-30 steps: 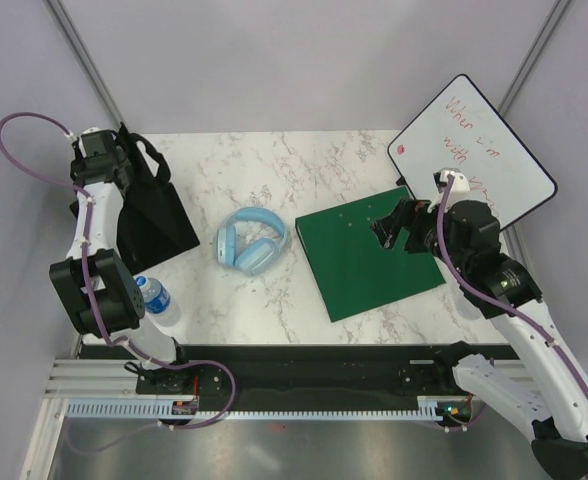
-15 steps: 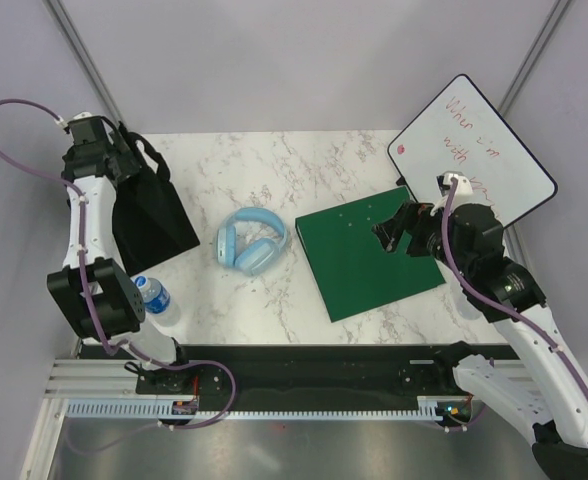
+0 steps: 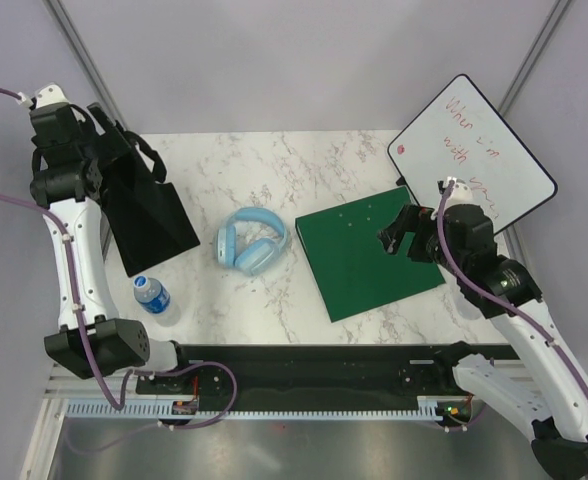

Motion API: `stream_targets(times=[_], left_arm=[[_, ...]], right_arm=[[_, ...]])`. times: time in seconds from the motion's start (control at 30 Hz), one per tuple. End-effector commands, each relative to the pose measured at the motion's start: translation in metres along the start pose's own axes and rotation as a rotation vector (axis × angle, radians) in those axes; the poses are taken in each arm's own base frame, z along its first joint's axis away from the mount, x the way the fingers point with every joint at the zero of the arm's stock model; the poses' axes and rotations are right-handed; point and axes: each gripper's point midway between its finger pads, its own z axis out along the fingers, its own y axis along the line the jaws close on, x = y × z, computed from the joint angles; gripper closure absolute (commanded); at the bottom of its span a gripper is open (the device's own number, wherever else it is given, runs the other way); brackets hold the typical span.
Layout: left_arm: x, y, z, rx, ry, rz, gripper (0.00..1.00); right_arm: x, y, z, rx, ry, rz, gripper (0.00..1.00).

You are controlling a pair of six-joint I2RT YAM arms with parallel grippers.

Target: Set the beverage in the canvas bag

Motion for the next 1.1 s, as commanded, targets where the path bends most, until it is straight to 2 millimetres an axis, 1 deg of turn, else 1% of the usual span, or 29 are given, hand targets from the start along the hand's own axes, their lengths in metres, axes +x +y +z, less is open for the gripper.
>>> stream_targets(times=[0.0,0.03,0.07,0.1,0.13,0.17,0.2,0.23,0.27,0.33,0.37,0.4,0.43,0.47,0.5,0.53,0.6,0.63,0.67,0.7,0.73,0.77,0.8,0.87,0.9,0.97,1.0,1.03,1.07], left_arm=[[-0.019,-0.020,-0.033,0.114,-0.049,-0.044,0.08],[-0.015,-0.032,-0.038,0.176,-0.032,-0.043,0.08],[-0.017,-0.037,-0.050,0.213,-0.041,-0.041,0.08],[-0.015,-0.042,-0.055,0.243,-0.036,-0.041,0.07],[-0.010,-0.053,-0.061,0.296,-0.024,-0.030,0.06],[-0.008,-0.059,-0.066,0.322,-0.023,-0.020,0.05],[-0.004,-0.072,-0.075,0.385,-0.016,0.010,0.05],[-0.001,-0.079,-0.080,0.425,-0.007,0.024,0.05],[0.001,-0.087,-0.085,0.463,0.000,0.029,0.04],[0.010,-0.112,-0.104,0.574,0.024,0.035,0.03],[0.012,-0.123,-0.111,0.614,0.028,0.045,0.02],[0.015,-0.133,-0.118,0.641,0.029,0.063,0.02],[0.024,-0.157,-0.136,0.721,0.040,0.098,0.01],[0.027,-0.167,-0.145,0.752,0.040,0.118,0.01],[0.037,-0.185,-0.159,0.814,0.054,0.149,0.00],[0.039,-0.191,-0.168,0.848,0.055,0.157,0.00],[0.048,-0.204,-0.182,0.916,0.080,0.165,0.00],[0.058,-0.212,-0.188,0.956,0.095,0.173,0.00],[0.064,-0.216,-0.192,0.981,0.106,0.175,0.00],[0.086,-0.222,-0.197,1.039,0.166,0.193,0.00],[0.092,-0.228,-0.200,1.091,0.166,0.199,0.00],[0.101,-0.231,-0.205,1.139,0.196,0.205,0.00],[0.120,-0.235,-0.209,1.199,0.260,0.216,0.00],[0.135,-0.238,-0.210,1.232,0.298,0.224,0.00],[0.149,-0.237,-0.206,1.232,0.329,0.229,0.00],[0.157,-0.238,-0.206,1.242,0.337,0.230,0.00],[0.168,-0.236,-0.206,1.246,0.363,0.230,0.00],[0.173,-0.236,-0.204,1.246,0.372,0.227,0.00],[0.175,-0.237,-0.205,1.258,0.363,0.221,0.00]], right_arm=[[-0.010,-0.040,-0.001,0.274,-0.058,0.160,0.02],[-0.001,-0.055,-0.001,0.366,-0.029,0.178,0.02],[-0.009,-0.065,-0.005,0.442,-0.060,0.196,0.02],[-0.010,-0.072,-0.006,0.496,-0.066,0.226,0.02],[-0.001,-0.082,-0.008,0.569,-0.027,0.230,0.02],[-0.007,-0.084,-0.012,0.601,-0.041,0.241,0.02],[-0.012,-0.092,-0.015,0.655,-0.068,0.241,0.02],[-0.009,-0.096,-0.016,0.699,-0.054,0.255,0.02],[-0.019,-0.094,-0.020,0.712,-0.080,0.264,0.02],[-0.027,-0.096,-0.021,0.746,-0.094,0.257,0.02],[-0.039,-0.092,-0.024,0.737,-0.121,0.265,0.03],[-0.047,-0.093,-0.028,0.762,-0.156,0.267,0.03],[-0.047,-0.097,-0.032,0.799,-0.148,0.262,0.04],[-0.059,-0.093,-0.038,0.800,-0.189,0.290,0.04],[-0.064,-0.096,-0.043,0.823,-0.209,0.287,0.04],[-0.071,-0.101,-0.053,0.870,-0.247,0.277,0.04],[-0.076,-0.108,-0.064,0.921,-0.294,0.287,0.04],[-0.078,-0.114,-0.074,0.968,-0.310,0.269,0.04],[-0.077,-0.117,-0.078,0.990,-0.320,0.274,0.04],[-0.075,-0.121,-0.083,1.014,-0.313,0.256,0.04],[-0.075,-0.127,-0.089,1.053,-0.328,0.230,0.04],[-0.073,-0.131,-0.094,1.079,-0.342,0.239,0.03],[-0.072,-0.136,-0.098,1.103,-0.358,0.264,0.03],[-0.064,-0.145,-0.099,1.132,-0.342,0.281,0.03],[-0.061,-0.154,-0.102,1.169,-0.336,0.306,0.04],[-0.045,-0.164,-0.096,1.200,-0.270,0.347,0.08],[-0.041,-0.171,-0.098,1.229,-0.265,0.377,0.09],[-0.033,-0.175,-0.097,1.240,-0.259,0.407,0.12],[-0.031,-0.177,-0.097,1.247,-0.262,0.429,0.14]])
